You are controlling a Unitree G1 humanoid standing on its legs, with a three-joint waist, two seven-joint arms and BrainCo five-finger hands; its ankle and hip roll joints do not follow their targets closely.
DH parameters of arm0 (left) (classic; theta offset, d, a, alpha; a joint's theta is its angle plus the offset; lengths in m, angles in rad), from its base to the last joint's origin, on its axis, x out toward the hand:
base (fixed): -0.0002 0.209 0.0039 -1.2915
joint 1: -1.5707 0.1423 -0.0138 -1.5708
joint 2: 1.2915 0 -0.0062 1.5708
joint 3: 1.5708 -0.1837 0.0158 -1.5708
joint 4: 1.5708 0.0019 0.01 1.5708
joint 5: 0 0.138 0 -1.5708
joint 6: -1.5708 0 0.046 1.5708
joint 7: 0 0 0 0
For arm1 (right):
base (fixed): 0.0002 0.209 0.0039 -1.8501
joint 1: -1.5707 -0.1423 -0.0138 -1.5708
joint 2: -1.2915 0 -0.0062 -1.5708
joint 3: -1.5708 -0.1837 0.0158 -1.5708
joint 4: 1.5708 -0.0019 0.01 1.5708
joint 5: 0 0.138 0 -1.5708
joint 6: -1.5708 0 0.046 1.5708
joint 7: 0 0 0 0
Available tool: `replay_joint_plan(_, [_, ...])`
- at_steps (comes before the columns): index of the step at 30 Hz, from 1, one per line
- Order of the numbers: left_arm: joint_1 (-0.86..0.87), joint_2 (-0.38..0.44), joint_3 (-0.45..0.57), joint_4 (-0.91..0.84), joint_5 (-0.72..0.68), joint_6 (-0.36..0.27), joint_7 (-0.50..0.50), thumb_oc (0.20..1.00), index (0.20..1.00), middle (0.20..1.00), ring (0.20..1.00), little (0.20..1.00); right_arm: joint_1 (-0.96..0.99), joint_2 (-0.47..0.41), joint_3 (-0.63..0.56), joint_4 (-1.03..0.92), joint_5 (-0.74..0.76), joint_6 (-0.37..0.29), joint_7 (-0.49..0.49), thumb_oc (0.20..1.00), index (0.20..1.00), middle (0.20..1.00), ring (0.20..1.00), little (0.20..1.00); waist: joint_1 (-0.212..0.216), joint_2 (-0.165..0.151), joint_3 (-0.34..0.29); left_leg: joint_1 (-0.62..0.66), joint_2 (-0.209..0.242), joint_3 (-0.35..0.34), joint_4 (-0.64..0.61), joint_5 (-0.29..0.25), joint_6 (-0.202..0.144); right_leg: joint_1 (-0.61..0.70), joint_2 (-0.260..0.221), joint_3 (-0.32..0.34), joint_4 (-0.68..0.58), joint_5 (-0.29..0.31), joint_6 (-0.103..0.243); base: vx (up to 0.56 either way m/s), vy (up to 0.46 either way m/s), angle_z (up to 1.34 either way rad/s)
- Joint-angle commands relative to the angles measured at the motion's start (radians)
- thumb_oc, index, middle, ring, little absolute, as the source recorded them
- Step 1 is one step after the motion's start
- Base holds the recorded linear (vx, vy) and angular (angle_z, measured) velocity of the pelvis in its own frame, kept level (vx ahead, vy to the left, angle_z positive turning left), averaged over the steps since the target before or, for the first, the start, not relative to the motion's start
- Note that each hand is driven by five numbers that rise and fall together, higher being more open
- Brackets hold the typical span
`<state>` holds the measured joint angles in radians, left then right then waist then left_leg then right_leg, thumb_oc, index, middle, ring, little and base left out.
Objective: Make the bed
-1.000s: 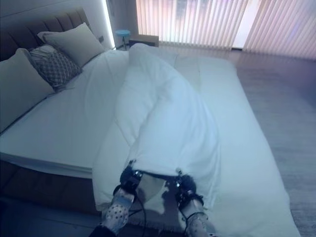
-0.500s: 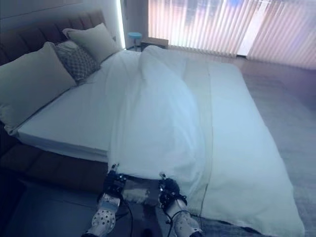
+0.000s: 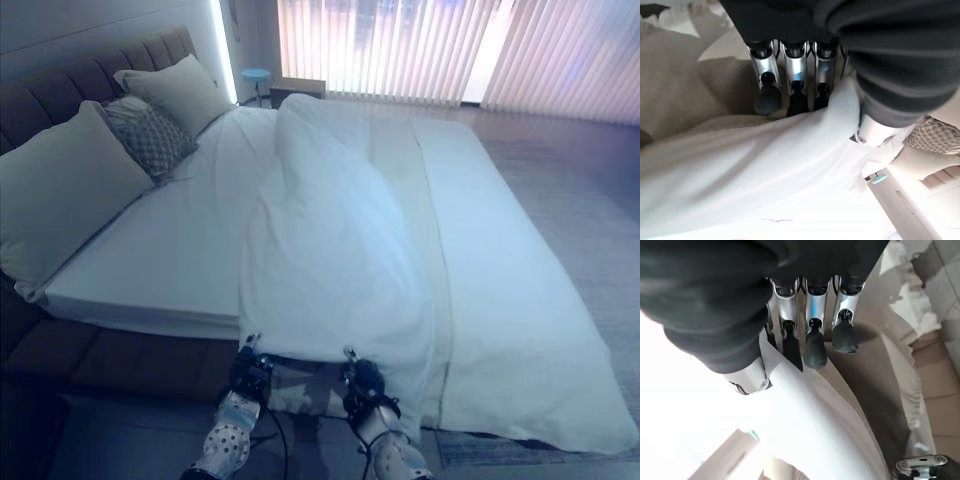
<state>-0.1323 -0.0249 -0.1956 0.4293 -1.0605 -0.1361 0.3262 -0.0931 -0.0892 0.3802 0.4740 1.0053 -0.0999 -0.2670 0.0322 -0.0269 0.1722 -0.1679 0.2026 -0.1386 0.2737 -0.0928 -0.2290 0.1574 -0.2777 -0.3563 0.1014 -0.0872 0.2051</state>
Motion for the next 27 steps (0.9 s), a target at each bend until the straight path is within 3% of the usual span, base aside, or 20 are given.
replay_joint_plan(1, [0.015, 0.137, 0.118, -0.109, 0.076, -0.114, 0.002, 0.2, 0.2, 0.2, 0.2, 0.2, -0.032, -0.058, -0.136, -0.007, -0.005, -0.037, -0.023, 0.2, 0.2, 0.2, 0.2, 0.2, 0.063, -0.003, -0.045, 0.099, -0.059, -0.006, -0.129, 0.049, 0.106, -0.092, -0.014, 0.079, -0.093, 0.14, -0.03, 0.06, 0.635, 0.54])
replay_joint_plan(3, [0.012, 0.148, 0.112, -0.114, 0.094, -0.109, -0.002, 0.2, 0.2, 0.2, 0.2, 0.2, -0.021, -0.057, -0.135, -0.014, -0.019, -0.025, -0.019, 0.2, 0.2, 0.2, 0.2, 0.2, 0.061, -0.015, -0.042, 0.093, -0.092, 0.005, -0.113, 0.025, 0.117, -0.105, -0.044, 0.086, -0.084, 0.166, -0.028, -0.01, 0.382, 0.66])
replay_joint_plan(5, [-0.004, 0.166, 0.112, -0.105, 0.121, -0.11, 0.006, 0.2, 0.2, 0.2, 0.2, 0.2, -0.019, -0.048, -0.135, -0.016, -0.053, -0.017, -0.01, 0.2, 0.2, 0.2, 0.2, 0.2, 0.066, -0.039, -0.034, 0.078, -0.146, 0.041, -0.108, 0.0, 0.143, -0.151, -0.111, 0.092, -0.082, 0.297, -0.011, -0.07, 0.558, 0.31])
replay_joint_plan(6, [-0.008, 0.174, 0.113, -0.101, 0.13, -0.107, 0.007, 0.2, 0.2, 0.2, 0.2, 0.2, -0.024, -0.046, -0.13, -0.01, -0.054, -0.016, -0.014, 0.2, 0.2, 0.2, 0.2, 0.2, 0.071, -0.037, -0.029, 0.069, -0.157, 0.06, -0.108, -0.003, 0.154, -0.177, -0.12, 0.076, -0.067, 0.31, -0.018, -0.16, 0.717, 0.16])
replay_joint_plan(7, [-0.009, 0.182, 0.124, -0.091, 0.137, -0.11, 0.02, 0.2, 0.2, 0.2, 0.2, 0.2, -0.037, -0.03, -0.123, 0.003, -0.051, -0.024, -0.015, 0.2, 0.2, 0.2, 0.2, 0.2, 0.088, -0.019, -0.019, 0.073, -0.161, 0.102, -0.142, 0.012, 0.162, -0.189, -0.107, 0.001, -0.046, 0.281, -0.03, -0.13, 0.506, 0.05])
replay_joint_plan(8, [-0.009, 0.182, 0.124, -0.091, 0.137, -0.11, 0.02, 0.2, 0.2, 0.2, 0.2, 0.2, -0.037, -0.03, -0.123, 0.003, -0.051, -0.024, -0.015, 0.2, 0.2, 0.2, 0.2, 0.2, 0.088, -0.018, -0.019, 0.074, -0.16, 0.102, -0.142, 0.012, 0.162, -0.189, -0.107, 0.001, -0.045, 0.28, -0.03, -0.08, 0.546, -0.38])
replay_joint_plan(10, [0.0, 0.188, 0.132, -0.093, 0.161, -0.11, 0.018, 0.2, 0.2, 0.2, 0.2, 0.2, -0.041, -0.025, -0.112, 0.01, -0.05, -0.028, 0.002, 0.2, 0.2, 0.2, 0.2, 0.2, 0.077, -0.006, -0.026, 0.085, -0.188, 0.105, -0.205, 0.049, 0.182, -0.215, -0.022, 0.055, 0.028, 0.197, -0.061, -0.01, 0.461, -0.37])
replay_joint_plan(11, [0.001, 0.185, 0.138, -0.097, 0.17, -0.118, 0.023, 0.2, 0.2, 0.2, 0.2, 0.2, -0.035, -0.023, -0.098, -0.01, -0.05, -0.034, 0.015, 0.2, 0.2, 0.2, 0.2, 0.2, 0.078, -0.008, -0.025, 0.093, -0.211, 0.107, -0.239, 0.075, 0.193, -0.216, 0.076, 0.063, 0.068, 0.109, -0.086, -0.01, 0.392, 0.1])
replay_joint_plan(12, [0.001, 0.185, 0.138, -0.097, 0.17, -0.118, 0.023, 0.2, 0.2, 0.2, 0.2, 0.2, -0.035, -0.023, -0.098, -0.01, -0.05, -0.034, 0.015, 0.2, 0.2, 0.2, 0.2, 0.2, 0.078, -0.008, -0.025, 0.093, -0.211, 0.107, -0.24, 0.075, 0.193, -0.217, 0.076, 0.063, 0.068, 0.109, -0.086, -0.01, 0.377, 0.23])
replay_joint_plan(13, [0.012, 0.18, 0.149, -0.094, 0.197, -0.12, 0.049, 0.2, 0.2, 0.2, 0.2, 0.2, -0.022, -0.018, -0.077, -0.038, -0.045, -0.045, 0.02, 0.2, 0.2, 0.2, 0.2, 0.2, 0.087, -0.021, -0.025, 0.11, -0.231, 0.116, -0.273, 0.089, 0.195, -0.198, 0.143, 0.033, 0.075, 0.057, -0.107, 0.0, 0.199, 0.09])
replay_joint_plan(14, [0.018, 0.181, 0.158, -0.093, 0.224, -0.119, 0.068, 0.2, 0.2, 0.2, 0.2, 0.2, -0.013, -0.016, -0.071, -0.055, -0.04, -0.054, 0.024, 0.2, 0.2, 0.2, 0.2, 0.2, 0.085, -0.03, -0.026, 0.115, -0.245, 0.111, -0.288, 0.101, 0.194, -0.196, 0.183, 0.053, 0.072, 0.037, -0.112, 0.0, 0.2, 0.04])
replay_joint_plan(15, [0.018, 0.181, 0.158, -0.093, 0.225, -0.119, 0.068, 0.2, 0.2, 0.2, 0.2, 0.2, -0.013, -0.016, -0.071, -0.055, -0.04, -0.054, 0.024, 0.2, 0.2, 0.2, 0.2, 0.2, 0.084, -0.03, -0.028, 0.113, -0.245, 0.11, -0.289, 0.103, 0.194, -0.198, 0.184, 0.052, 0.07, 0.039, -0.112, -0.01, 0.17, -0.03])
replay_joint_plan(16, [0.024, 0.175, 0.158, -0.07, 0.262, -0.119, 0.096, 0.2, 0.2, 0.2, 0.2, 0.2, 0.019, -0.015, -0.063, -0.1, -0.016, -0.081, 0.033, 0.2, 0.2, 0.2, 0.2, 0.2, 0.06, -0.051, -0.023, 0.123, -0.279, 0.096, -0.307, 0.127, 0.193, -0.216, 0.292, 0.186, 0.048, 0.019, -0.135, -0.02, 0.158, 0.02])
replay_joint_plan(18, [0.031, 0.163, 0.155, -0.059, 0.264, -0.112, 0.1, 0.2, 0.2, 0.2, 0.2, 0.2, 0.052, -0.021, -0.062, -0.12, -0.011, -0.088, 0.03, 0.2, 0.2, 0.2, 0.2, 0.2, 0.049, -0.057, -0.025, 0.123, -0.294, 0.09, -0.319, 0.138, 0.192, -0.202, 0.31, 0.206, 0.012, 0.027, -0.147, -0.02, 0.131, 0.46])
replay_joint_plan(20, [0.048, 0.133, 0.129, -0.001, 0.256, -0.098, 0.099, 0.2, 0.2, 0.2, 0.2, 0.2, 0.107, -0.025, -0.076, -0.114, 0.004, -0.099, 0.013, 0.2, 0.2, 0.2, 0.2, 0.2, 0.009, -0.039, -0.027, 0.135, -0.304, 0.065, -0.347, 0.157, 0.197, -0.196, 0.325, 0.246, -0.017, 0.044, -0.159, -0.01, 0.073, 0.74])
replay_joint_plan(22, [0.078, 0.12, 0.12, 0.015, 0.252, -0.08, 0.093, 0.2, 0.2, 0.2, 0.2, 0.2, 0.147, -0.008, -0.073, -0.09, 0.001, -0.088, 0.011, 0.2, 0.2, 0.2, 0.2, 0.2, 0.007, -0.036, -0.036, 0.135, -0.307, 0.077, -0.361, 0.159, 0.204, -0.179, 0.313, 0.213, -0.058, 0.061, -0.148, -0.02, 0.016, 0.24])
replay_joint_plan(27, [0.14, 0.095, 0.096, 0.096, 0.21, -0.053, 0.066, 0.2, 0.2, 0.2, 0.2, 0.2, 0.191, 0.01, -0.057, 0.044, -0.02, -0.041, 0.012, 0.2, 0.2, 0.2, 0.2, 0.2, -0.004, -0.022, -0.039, 0.113, -0.312, 0.079, -0.361, 0.164, 0.202, -0.175, 0.316, 0.21, -0.114, 0.078, -0.144, -0.04, -0.008, 0.11])
